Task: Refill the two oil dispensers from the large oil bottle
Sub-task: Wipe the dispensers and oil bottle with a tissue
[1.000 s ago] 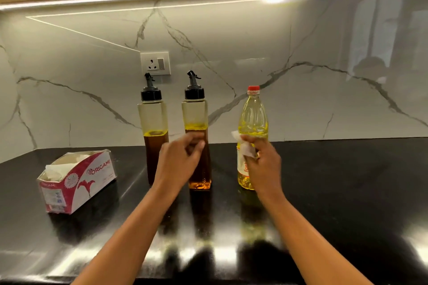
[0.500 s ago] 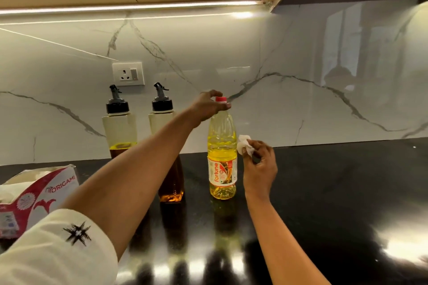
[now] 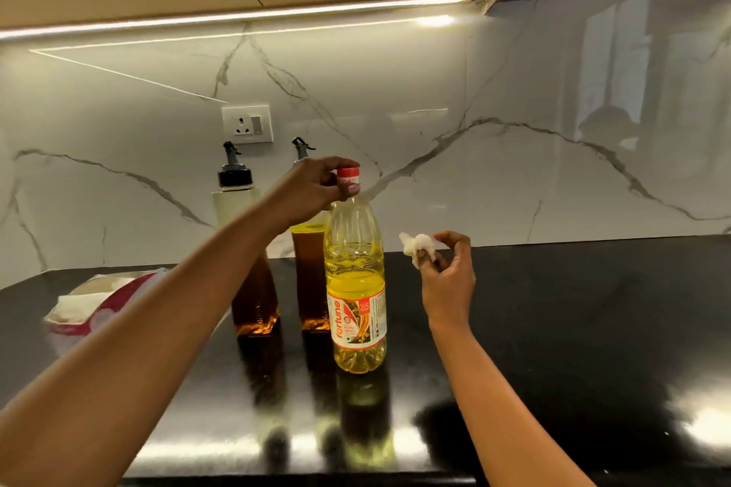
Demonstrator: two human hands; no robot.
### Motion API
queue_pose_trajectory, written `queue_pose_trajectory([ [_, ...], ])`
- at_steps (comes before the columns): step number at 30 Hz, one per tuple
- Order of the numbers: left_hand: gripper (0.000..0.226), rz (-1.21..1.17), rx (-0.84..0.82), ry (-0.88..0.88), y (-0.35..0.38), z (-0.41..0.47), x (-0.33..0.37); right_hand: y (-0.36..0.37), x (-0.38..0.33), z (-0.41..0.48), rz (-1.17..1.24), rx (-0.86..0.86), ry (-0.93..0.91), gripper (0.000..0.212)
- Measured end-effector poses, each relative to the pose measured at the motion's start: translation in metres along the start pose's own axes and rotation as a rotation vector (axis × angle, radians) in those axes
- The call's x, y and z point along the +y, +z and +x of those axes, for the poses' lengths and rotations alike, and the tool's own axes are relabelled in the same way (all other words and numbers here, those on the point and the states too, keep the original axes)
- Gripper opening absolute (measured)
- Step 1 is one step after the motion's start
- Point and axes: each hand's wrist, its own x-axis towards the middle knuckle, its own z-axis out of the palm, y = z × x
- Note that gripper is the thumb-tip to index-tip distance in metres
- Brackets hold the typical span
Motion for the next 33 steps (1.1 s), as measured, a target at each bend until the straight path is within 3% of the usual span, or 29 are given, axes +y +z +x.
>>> queue_pose_trajectory([
  [7, 0.046, 0.072, -0.064, -0.008, -0.027, -0.018, -0.004, 0.042, -0.046, 0.002, 0.046, -0.139, -0.115, 0.021],
  [12, 0.047, 0.067, 0.004, 0.061, -0.023, -0.021, -0.006, 0.067, -0.07, 0.015, -0.017, -0.241, -0.178, 0.022],
  [20, 0.047, 0.08, 0.037, 0.109, -0.019, -0.019, -0.008, 0.032, -0.039, -0.004, -0.063, -0.346, -0.059, 0.021],
  [24, 0.045, 0.105, 0.082, 0.145, -0.016, -0.02, -0.009, 0.011, -0.012, -0.036, -0.05, -0.423, 0.154, 0.018],
  [26, 0.044, 0.121, 0.095, 0.154, -0.014, -0.02, -0.007, 0.016, -0.019, -0.038, 0.026, -0.377, 0.199, 0.016],
  [29, 0.044, 0.104, 0.064, 0.152, -0.014, -0.02, -0.005, 0.037, -0.053, -0.015, 0.099, -0.306, 0.103, 0.022],
  [33, 0.042, -0.02, 0.0, 0.105, -0.017, -0.02, -0.003, 0.06, -0.086, 0.016, -0.101, -0.374, -0.107, 0.026],
])
